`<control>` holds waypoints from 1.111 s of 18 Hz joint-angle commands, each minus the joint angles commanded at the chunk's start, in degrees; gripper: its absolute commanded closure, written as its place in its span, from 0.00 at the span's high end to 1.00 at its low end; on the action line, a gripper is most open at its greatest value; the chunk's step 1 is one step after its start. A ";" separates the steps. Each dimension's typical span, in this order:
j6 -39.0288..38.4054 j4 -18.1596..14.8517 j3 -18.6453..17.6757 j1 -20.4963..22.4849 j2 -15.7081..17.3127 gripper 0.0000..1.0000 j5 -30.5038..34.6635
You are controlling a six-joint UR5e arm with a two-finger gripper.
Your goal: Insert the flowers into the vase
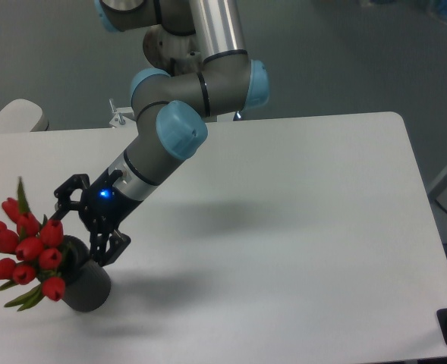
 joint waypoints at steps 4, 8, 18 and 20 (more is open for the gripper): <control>0.00 -0.17 0.00 2.20 2.19 1.00 0.87; 2.62 -0.09 1.05 5.10 5.01 1.00 14.12; 13.26 -1.23 11.94 10.64 3.17 1.00 31.71; 15.02 -3.32 14.66 10.73 1.76 1.00 34.36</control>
